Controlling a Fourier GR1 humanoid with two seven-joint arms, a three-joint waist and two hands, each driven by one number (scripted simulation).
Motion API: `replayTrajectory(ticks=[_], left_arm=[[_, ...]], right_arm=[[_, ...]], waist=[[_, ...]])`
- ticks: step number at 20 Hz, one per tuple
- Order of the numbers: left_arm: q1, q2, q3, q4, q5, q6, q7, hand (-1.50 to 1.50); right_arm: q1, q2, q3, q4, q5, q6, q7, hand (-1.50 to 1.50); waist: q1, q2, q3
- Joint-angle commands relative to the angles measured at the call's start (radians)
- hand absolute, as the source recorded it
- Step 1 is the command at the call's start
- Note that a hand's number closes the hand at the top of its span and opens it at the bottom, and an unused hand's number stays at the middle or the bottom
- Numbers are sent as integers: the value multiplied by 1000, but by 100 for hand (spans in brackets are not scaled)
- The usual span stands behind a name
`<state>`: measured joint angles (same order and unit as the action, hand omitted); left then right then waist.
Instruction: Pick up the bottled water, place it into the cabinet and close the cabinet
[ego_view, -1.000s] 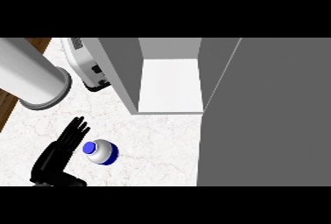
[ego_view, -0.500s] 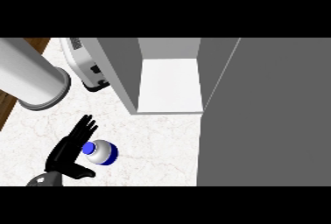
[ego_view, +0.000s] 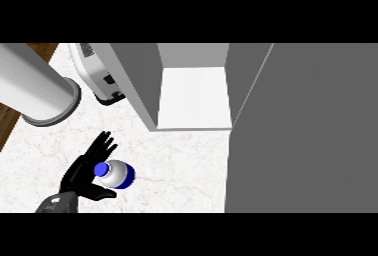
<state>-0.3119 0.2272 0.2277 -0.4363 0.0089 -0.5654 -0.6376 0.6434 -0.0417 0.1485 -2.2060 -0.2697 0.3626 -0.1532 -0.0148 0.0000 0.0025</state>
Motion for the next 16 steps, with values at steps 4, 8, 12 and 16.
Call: replayTrajectory(ticks=[4,8,12,16], left_arm=[[-50,-23,2,90,22,-117,-46,-150],[-35,-55,-17,97,24,-158,-55,-150],[-78,-98,-17,118,38,-137,-9,-150],[-51,-121,-34,96,46,-175,-7,-150]], right_arm=[[70,23,64,-44,38,-4,-19,-150],[2,0,14,-23,-9,-4,19,-150],[-32,14,35,15,25,-14,9,-150],[-67,24,26,57,26,-26,9,-150]], waist=[[-12,2,-5],[-6,3,-5],[-15,6,-6],[-4,5,-5]])
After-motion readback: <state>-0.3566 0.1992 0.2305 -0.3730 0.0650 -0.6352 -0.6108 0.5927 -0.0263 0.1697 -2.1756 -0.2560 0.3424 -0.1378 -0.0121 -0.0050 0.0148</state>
